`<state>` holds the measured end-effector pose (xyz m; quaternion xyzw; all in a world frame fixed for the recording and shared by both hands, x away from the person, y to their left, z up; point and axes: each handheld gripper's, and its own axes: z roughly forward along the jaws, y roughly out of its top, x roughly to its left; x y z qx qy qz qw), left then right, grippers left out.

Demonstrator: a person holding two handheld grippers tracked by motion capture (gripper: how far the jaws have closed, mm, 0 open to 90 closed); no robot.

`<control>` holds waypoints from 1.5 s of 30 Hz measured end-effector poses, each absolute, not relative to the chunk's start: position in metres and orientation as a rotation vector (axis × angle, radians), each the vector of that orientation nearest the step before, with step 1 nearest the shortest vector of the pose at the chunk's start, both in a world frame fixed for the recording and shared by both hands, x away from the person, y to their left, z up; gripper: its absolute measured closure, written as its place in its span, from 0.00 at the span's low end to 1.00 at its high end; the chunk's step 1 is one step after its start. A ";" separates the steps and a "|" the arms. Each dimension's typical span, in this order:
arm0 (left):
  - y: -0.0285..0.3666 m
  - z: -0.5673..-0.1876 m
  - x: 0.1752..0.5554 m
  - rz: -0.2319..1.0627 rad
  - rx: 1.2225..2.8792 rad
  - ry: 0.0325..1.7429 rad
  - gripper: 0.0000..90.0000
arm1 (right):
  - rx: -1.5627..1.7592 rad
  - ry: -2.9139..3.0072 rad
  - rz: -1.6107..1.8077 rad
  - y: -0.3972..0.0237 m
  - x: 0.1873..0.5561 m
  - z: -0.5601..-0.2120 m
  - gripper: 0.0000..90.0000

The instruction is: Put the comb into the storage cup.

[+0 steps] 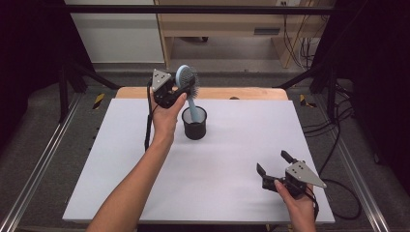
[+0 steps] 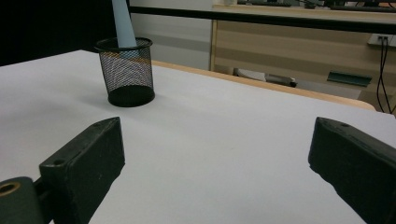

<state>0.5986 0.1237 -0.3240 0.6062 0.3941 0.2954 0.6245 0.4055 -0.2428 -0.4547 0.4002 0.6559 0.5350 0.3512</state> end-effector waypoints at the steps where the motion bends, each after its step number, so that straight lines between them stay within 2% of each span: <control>1: 0.123 -0.324 0.599 0.678 1.392 0.904 0.56 | 1.036 1.698 1.386 -0.243 0.405 -0.455 0.04; 45: 0.119 -0.342 0.603 0.658 1.415 0.913 0.56 | 1.046 1.705 1.379 -0.243 0.405 -0.455 0.04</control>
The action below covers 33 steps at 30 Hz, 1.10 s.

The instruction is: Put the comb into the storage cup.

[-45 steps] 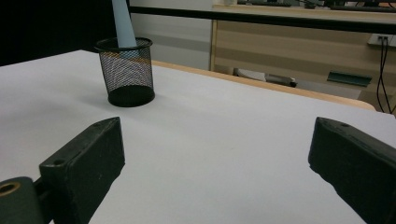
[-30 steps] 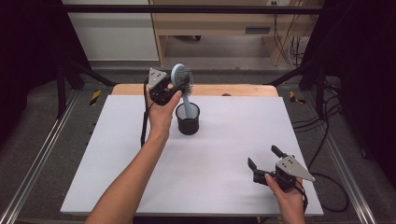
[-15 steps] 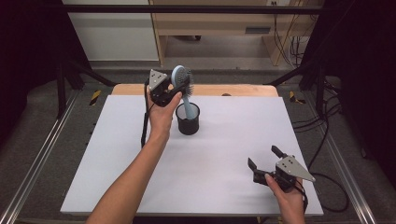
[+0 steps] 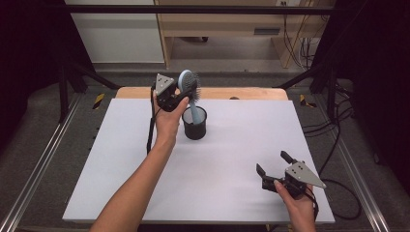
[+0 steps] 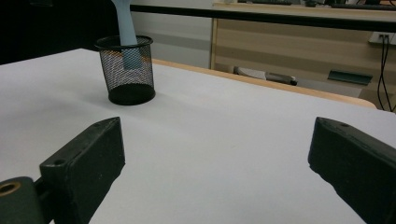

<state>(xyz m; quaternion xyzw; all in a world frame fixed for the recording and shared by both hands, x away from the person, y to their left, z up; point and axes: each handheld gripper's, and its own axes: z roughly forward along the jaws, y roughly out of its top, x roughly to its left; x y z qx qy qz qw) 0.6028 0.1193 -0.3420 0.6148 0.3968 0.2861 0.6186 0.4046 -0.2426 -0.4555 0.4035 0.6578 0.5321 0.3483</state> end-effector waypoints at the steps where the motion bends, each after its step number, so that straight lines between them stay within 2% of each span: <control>1: 0.119 -0.342 0.604 0.653 1.409 0.915 0.56 | 1.050 1.703 1.385 -0.242 0.405 -0.456 0.04; 33: 0.115 -0.361 0.600 0.609 1.414 0.926 0.56 | 1.071 1.686 1.400 -0.246 0.404 -0.456 0.04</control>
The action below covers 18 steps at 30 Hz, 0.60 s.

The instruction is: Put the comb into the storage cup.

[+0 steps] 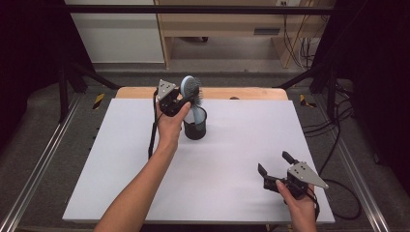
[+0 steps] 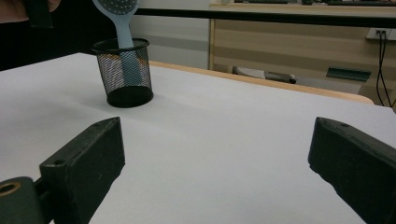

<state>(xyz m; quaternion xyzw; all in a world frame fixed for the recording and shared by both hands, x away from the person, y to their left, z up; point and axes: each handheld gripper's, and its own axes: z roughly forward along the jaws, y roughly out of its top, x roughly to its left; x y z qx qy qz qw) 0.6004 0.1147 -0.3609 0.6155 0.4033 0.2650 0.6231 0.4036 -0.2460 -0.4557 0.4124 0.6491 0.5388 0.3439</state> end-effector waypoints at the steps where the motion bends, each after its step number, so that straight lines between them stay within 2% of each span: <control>1: 0.114 -0.362 0.600 0.608 1.413 0.928 0.56 | 1.072 1.686 1.399 -0.246 0.403 -0.456 0.04; 18: 0.117 -0.371 0.602 0.586 1.396 0.957 0.56 | 1.073 1.690 1.398 -0.245 0.404 -0.456 0.04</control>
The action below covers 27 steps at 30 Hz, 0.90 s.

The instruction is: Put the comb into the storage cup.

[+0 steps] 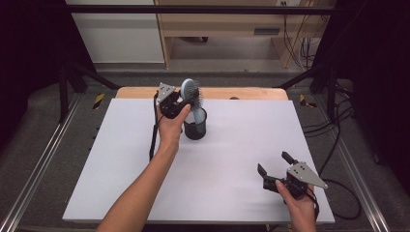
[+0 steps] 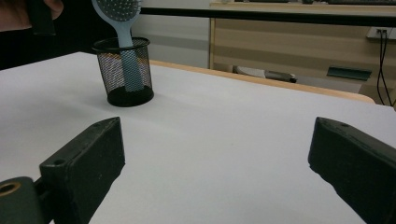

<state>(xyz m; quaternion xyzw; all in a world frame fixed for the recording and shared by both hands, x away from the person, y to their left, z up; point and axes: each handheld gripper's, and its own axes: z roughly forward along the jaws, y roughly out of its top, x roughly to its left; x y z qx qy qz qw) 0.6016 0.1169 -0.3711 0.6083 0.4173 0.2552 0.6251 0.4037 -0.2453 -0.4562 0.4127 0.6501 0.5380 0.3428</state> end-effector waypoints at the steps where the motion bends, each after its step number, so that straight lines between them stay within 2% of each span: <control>1: 0.117 -0.372 0.602 0.586 1.396 0.958 0.56 | 1.072 1.690 1.397 -0.245 0.404 -0.456 0.04; 27: 0.130 -0.383 0.605 0.570 1.364 1.001 0.56 | 1.070 1.698 1.384 -0.244 0.405 -0.458 0.04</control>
